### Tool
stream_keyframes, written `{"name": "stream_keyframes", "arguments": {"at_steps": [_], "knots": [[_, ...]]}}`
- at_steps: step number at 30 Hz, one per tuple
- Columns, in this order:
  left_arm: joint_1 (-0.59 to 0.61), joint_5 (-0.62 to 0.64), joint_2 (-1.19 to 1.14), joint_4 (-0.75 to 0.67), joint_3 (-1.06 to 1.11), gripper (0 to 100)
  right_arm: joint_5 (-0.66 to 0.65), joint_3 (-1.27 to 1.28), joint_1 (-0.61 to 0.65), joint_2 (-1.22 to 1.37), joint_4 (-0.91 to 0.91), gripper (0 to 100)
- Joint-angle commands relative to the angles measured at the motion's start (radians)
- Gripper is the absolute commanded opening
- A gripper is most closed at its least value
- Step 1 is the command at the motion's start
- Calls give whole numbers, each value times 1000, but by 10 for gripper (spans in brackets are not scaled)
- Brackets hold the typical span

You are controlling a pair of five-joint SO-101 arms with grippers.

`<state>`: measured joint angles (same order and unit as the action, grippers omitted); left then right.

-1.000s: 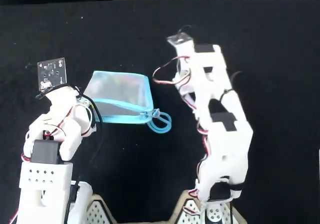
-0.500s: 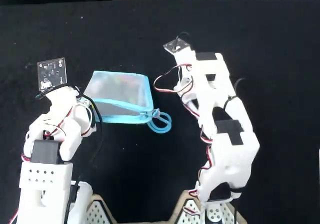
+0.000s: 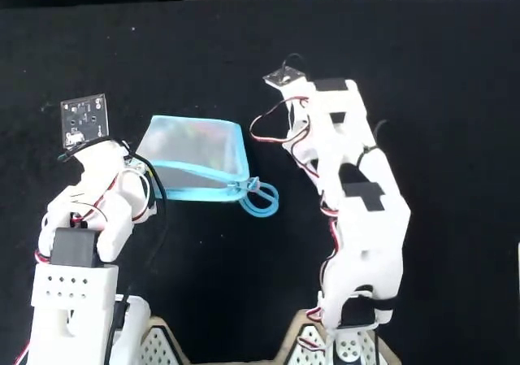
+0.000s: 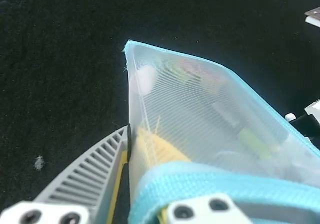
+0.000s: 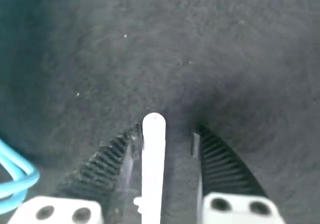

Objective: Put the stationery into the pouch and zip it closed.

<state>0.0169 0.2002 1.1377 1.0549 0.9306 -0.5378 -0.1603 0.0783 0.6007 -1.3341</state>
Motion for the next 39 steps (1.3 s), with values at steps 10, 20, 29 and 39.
{"name": "stream_keyframes", "arguments": {"at_steps": [10,20,29,39], "knots": [[8,12,17,-21,-18,30,-43,-208,-11,31,-190,10],[5,12,17,-21,-18,30,11,-62,-8,-329,-273,10],[8,12,17,-21,-18,30,14,348,100,-905,-121,10],[8,12,17,-21,-18,30,244,558,285,-1549,-3,11]]}}
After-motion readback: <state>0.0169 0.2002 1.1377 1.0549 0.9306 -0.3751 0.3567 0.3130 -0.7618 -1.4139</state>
